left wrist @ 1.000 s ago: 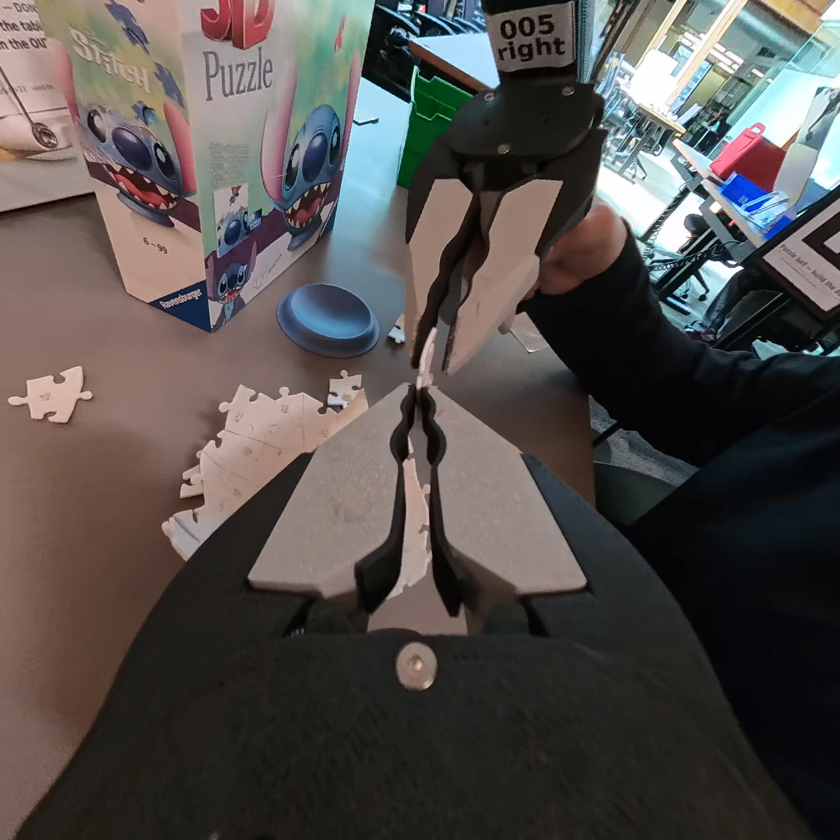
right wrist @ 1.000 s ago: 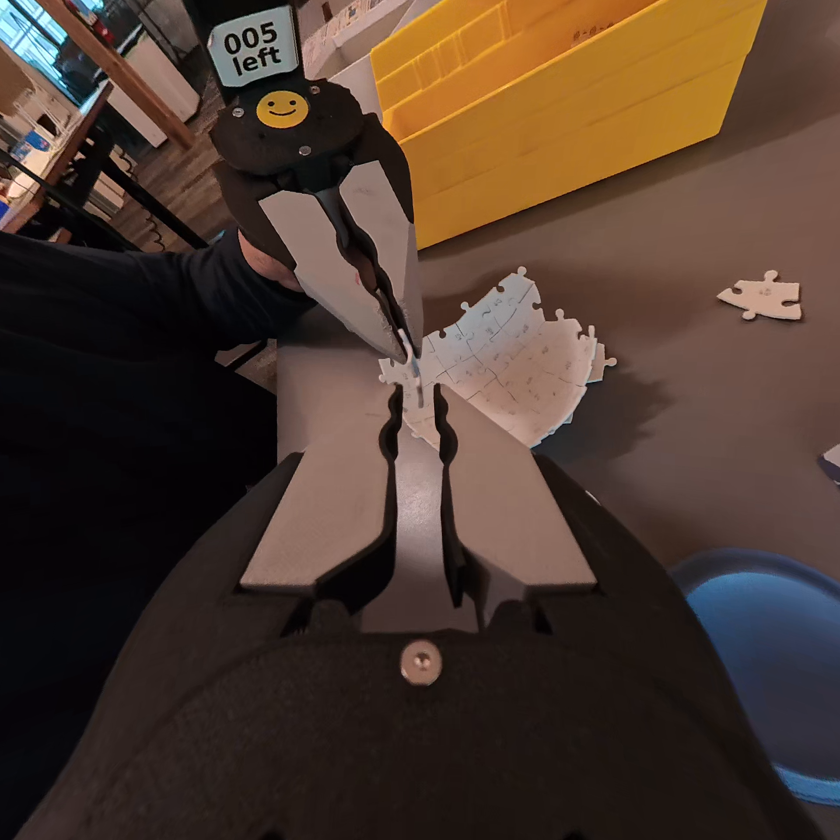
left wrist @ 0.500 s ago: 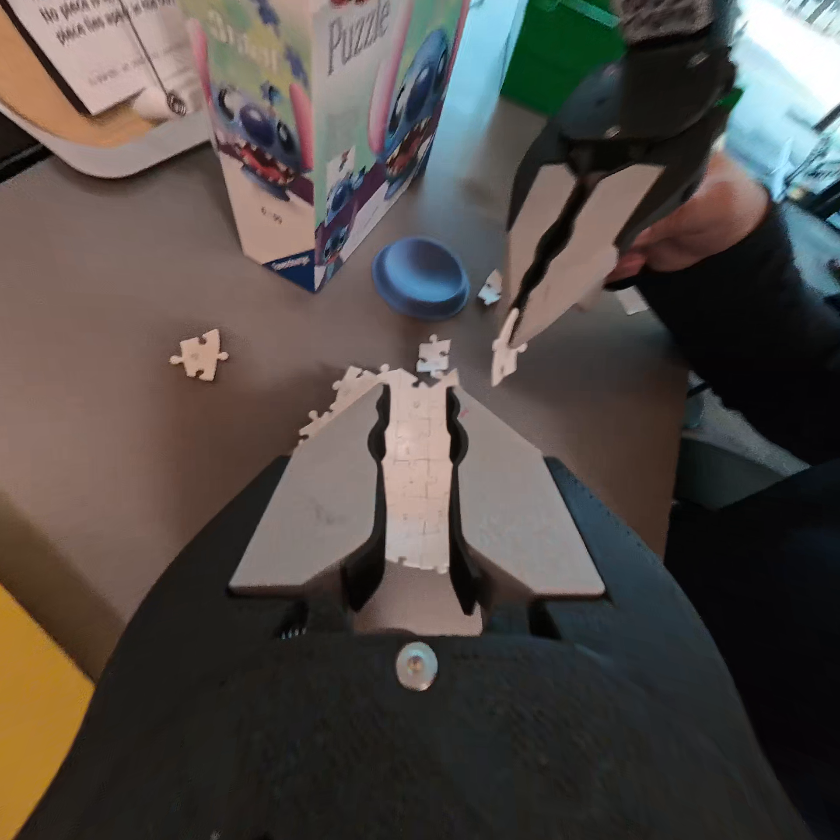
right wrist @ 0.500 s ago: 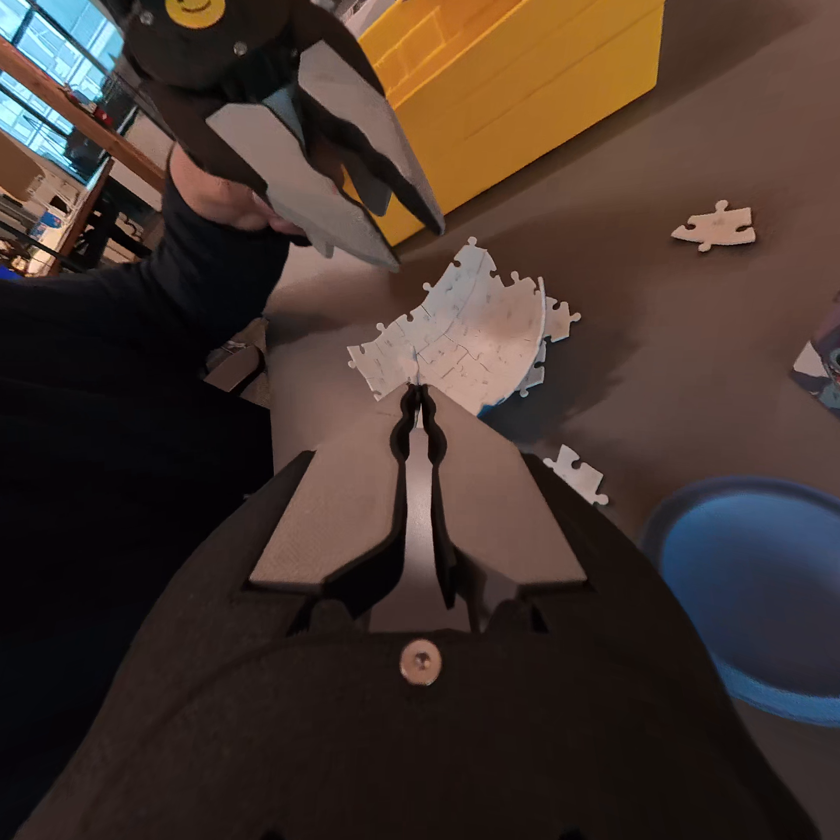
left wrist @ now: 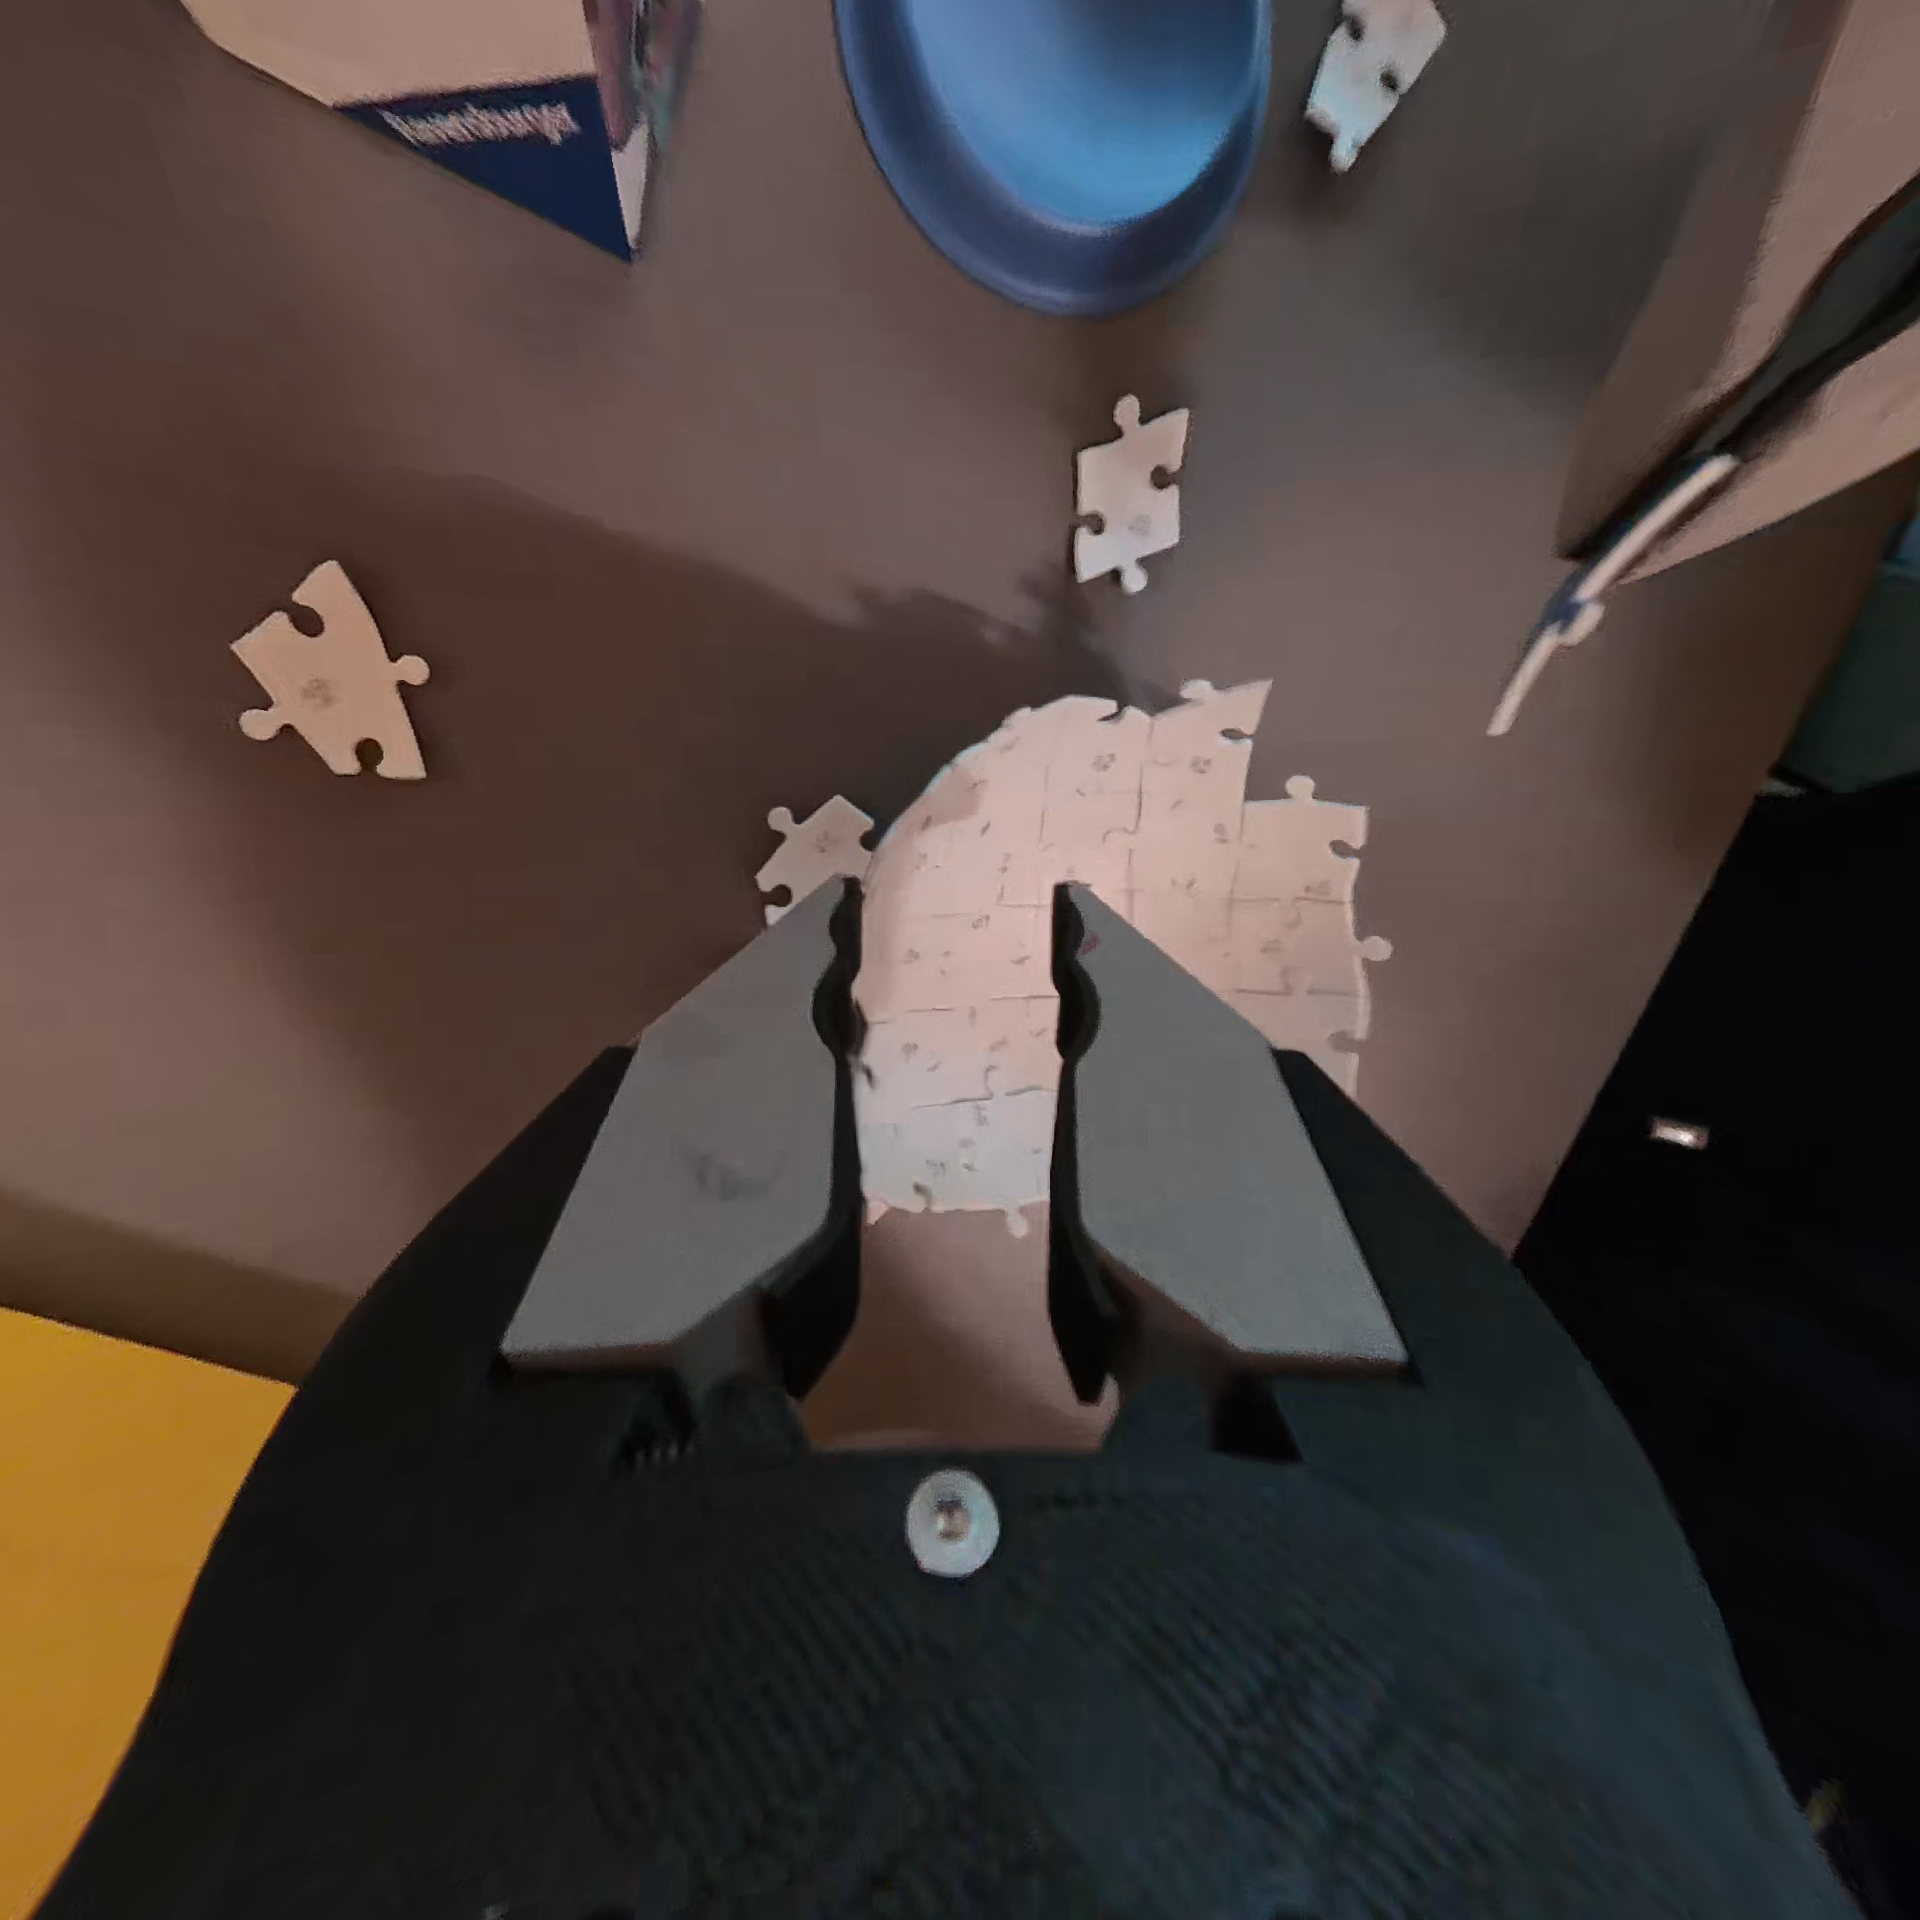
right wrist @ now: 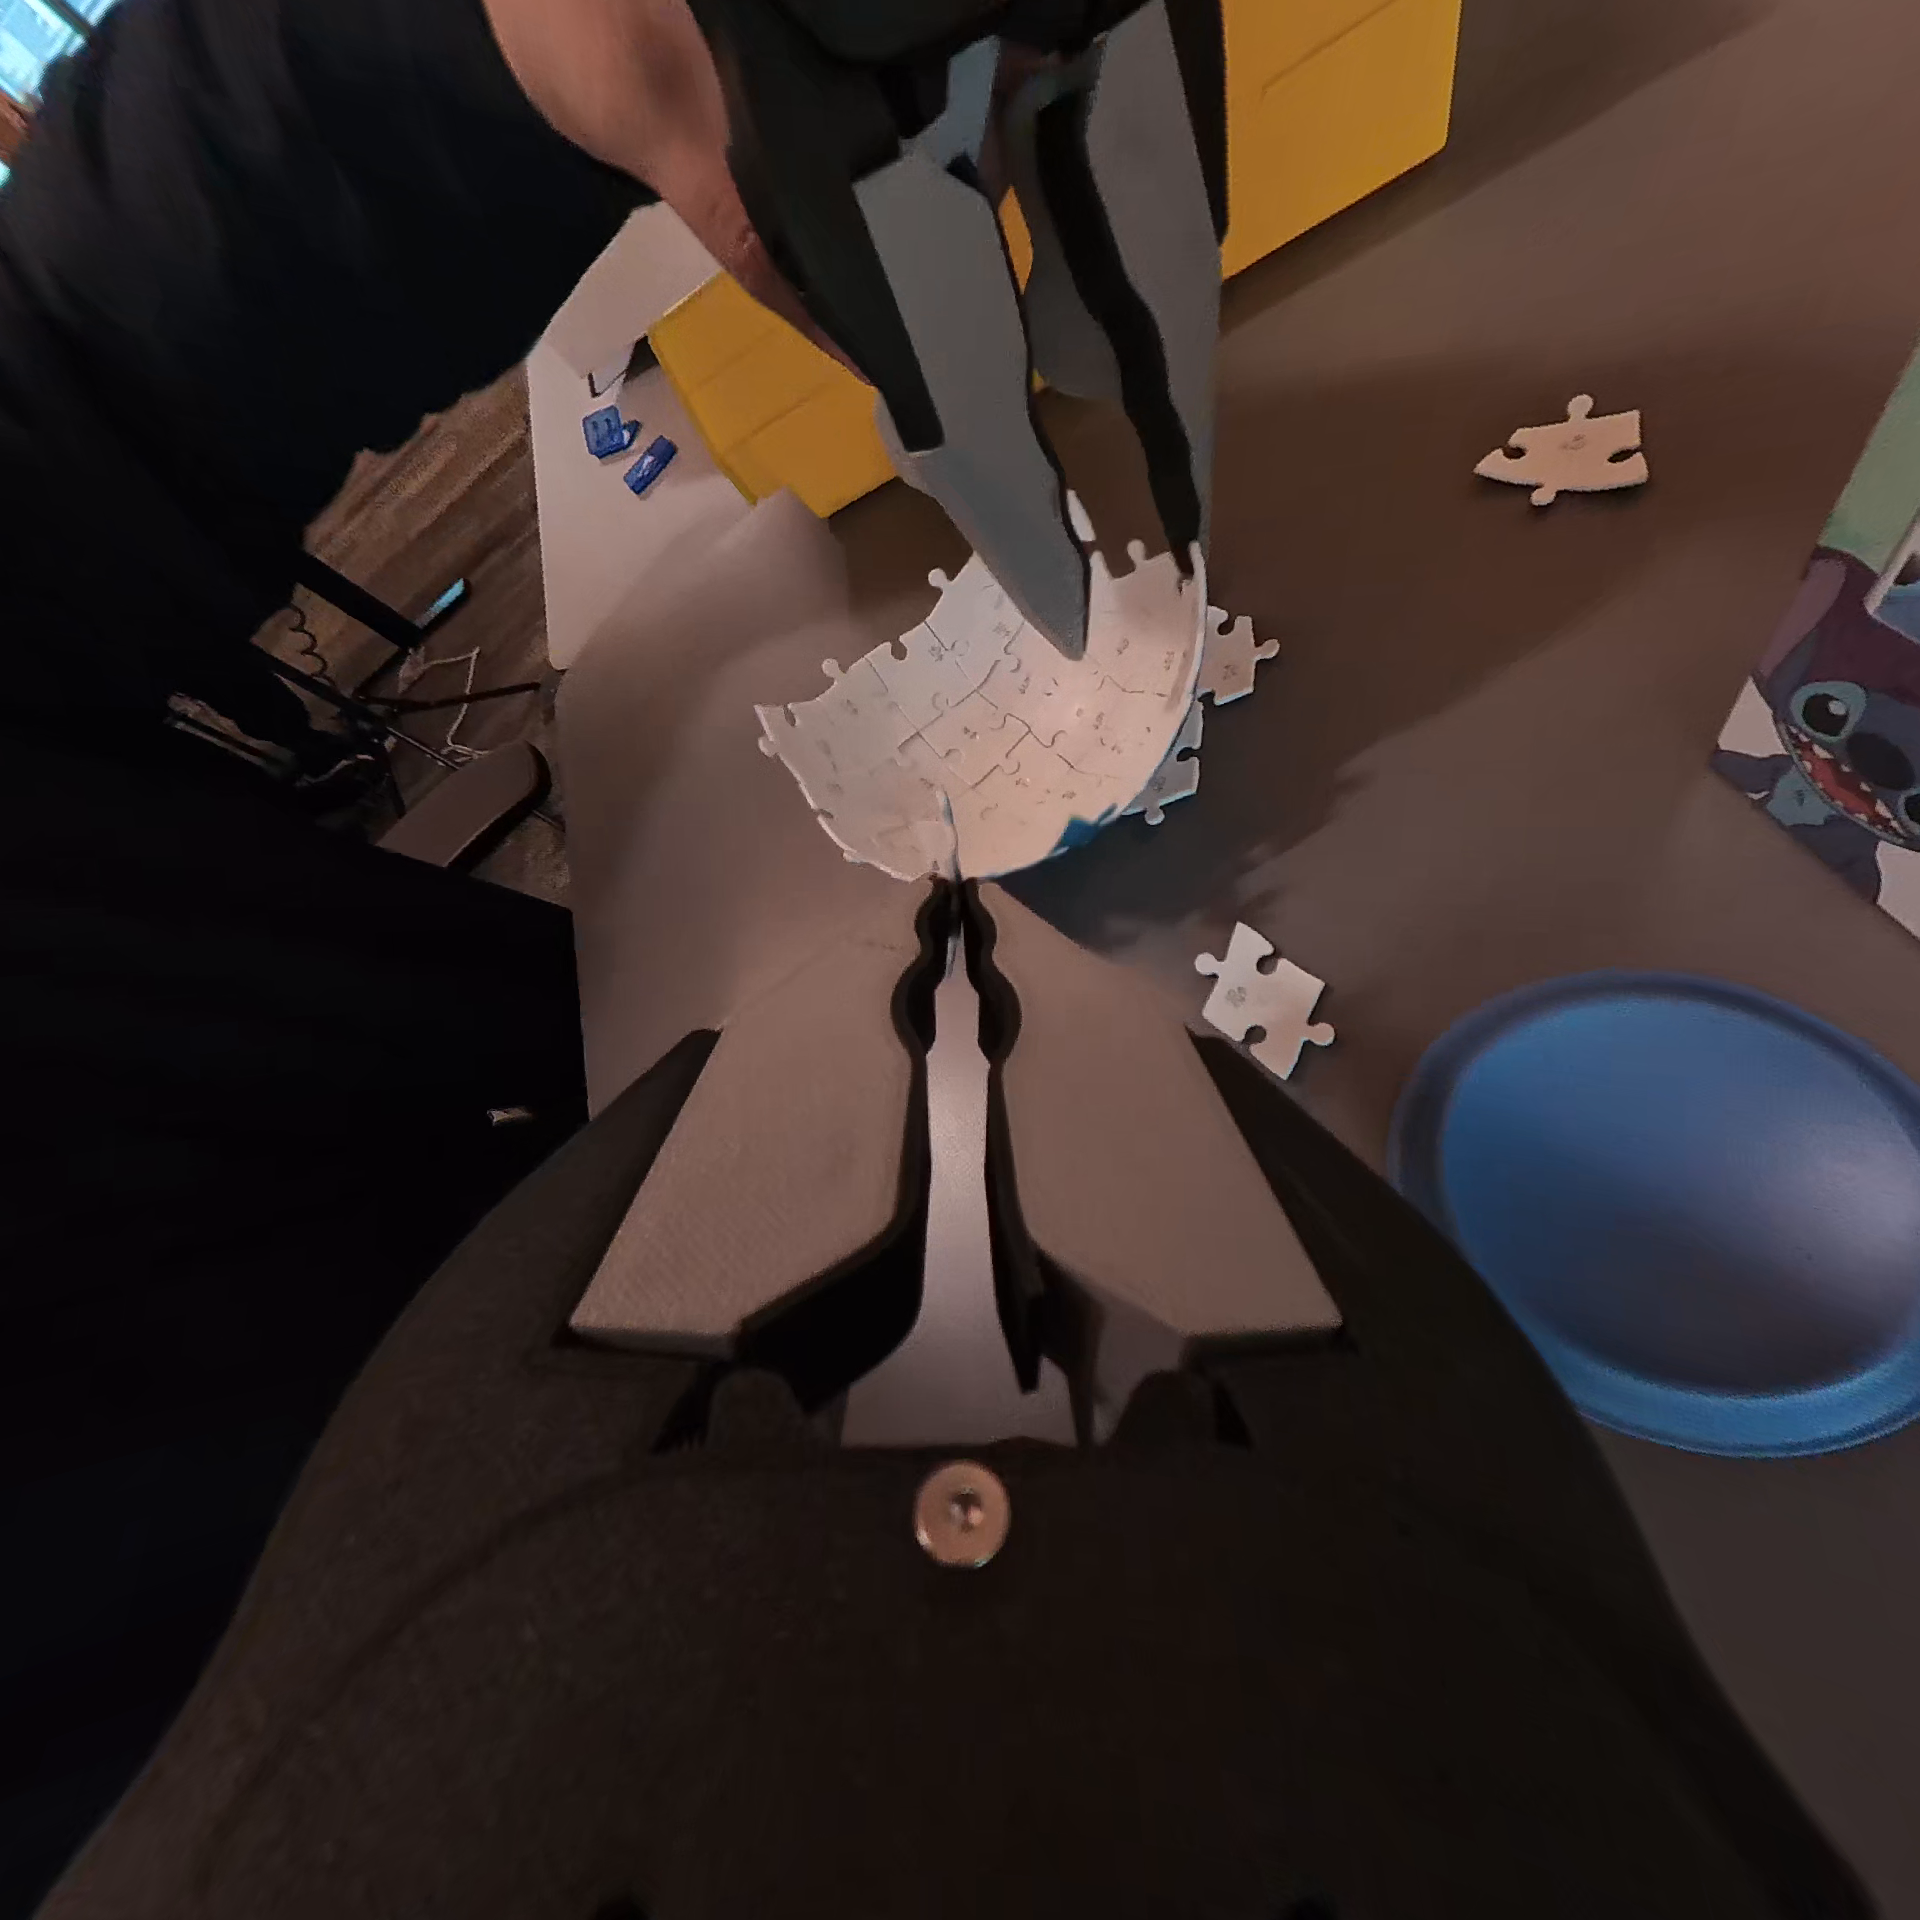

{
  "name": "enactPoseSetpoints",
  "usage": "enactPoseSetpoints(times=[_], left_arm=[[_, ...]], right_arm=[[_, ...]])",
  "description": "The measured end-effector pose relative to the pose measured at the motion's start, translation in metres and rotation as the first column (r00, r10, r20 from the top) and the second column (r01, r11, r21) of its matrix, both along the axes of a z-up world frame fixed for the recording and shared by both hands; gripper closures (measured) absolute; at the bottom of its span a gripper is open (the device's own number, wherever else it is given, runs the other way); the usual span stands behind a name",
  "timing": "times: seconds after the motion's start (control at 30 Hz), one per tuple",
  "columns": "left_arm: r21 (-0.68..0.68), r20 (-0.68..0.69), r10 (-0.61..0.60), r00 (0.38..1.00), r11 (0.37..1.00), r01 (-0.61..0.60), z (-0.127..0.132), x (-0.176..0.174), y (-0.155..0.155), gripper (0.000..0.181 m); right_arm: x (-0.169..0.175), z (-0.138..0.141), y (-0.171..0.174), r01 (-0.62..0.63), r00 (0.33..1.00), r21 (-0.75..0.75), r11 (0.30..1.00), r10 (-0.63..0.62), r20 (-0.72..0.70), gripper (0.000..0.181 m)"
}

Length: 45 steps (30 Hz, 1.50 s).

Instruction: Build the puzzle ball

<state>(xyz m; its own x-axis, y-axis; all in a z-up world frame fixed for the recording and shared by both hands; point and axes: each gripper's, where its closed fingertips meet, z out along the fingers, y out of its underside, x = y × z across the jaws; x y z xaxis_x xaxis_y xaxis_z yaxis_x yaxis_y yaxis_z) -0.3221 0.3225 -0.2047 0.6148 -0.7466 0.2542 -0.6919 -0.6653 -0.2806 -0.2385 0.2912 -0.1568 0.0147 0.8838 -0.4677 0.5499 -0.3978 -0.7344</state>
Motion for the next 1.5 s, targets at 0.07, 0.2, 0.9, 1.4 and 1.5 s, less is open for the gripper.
enactPoseSetpoints(times=[0.07, 0.2, 0.9, 1.4, 1.5], left_arm=[[-0.031, -0.063, -0.04, 0.997, 0.999, 0.038, -0.011, -0.006, 0.002, 0.152], [-0.104, -0.055, -0.084, 0.995, 0.992, 0.078, -0.019, -0.003, -0.001, 0.17], [-0.264, -0.041, 0.033, 0.999, 0.964, -0.042, -0.036, 0.011, -0.013, 0.174], [0.007, 0.139, 0.044, 0.989, 0.999, -0.045, 0.024, 0.015, 0.002, 0.154], [0.095, 0.143, -0.056, 0.988, 0.995, 0.043, 0.034, 0.022, -0.01, 0.163]], right_arm=[[0.001, -0.002, 0.002, 0.003, 1.0, -0.009, 1.0, -0.003, 0.005, 0.181], [0.001, -0.009, 0.003, 0.001, 1.0, -0.018, 1.0, -0.001, 0.031, 0.181], [-0.029, -0.037, 0.001, -0.069, 0.978, 0.046, 0.997, 0.058, 0.2, 0.181], [-0.042, -0.072, 0.011, -0.106, 0.918, 0.079, 0.991, 0.068, 0.391, 0.181], [-0.042, -0.076, 0.012, -0.105, 0.916, 0.063, 0.992, 0.072, 0.394, 0.181]])
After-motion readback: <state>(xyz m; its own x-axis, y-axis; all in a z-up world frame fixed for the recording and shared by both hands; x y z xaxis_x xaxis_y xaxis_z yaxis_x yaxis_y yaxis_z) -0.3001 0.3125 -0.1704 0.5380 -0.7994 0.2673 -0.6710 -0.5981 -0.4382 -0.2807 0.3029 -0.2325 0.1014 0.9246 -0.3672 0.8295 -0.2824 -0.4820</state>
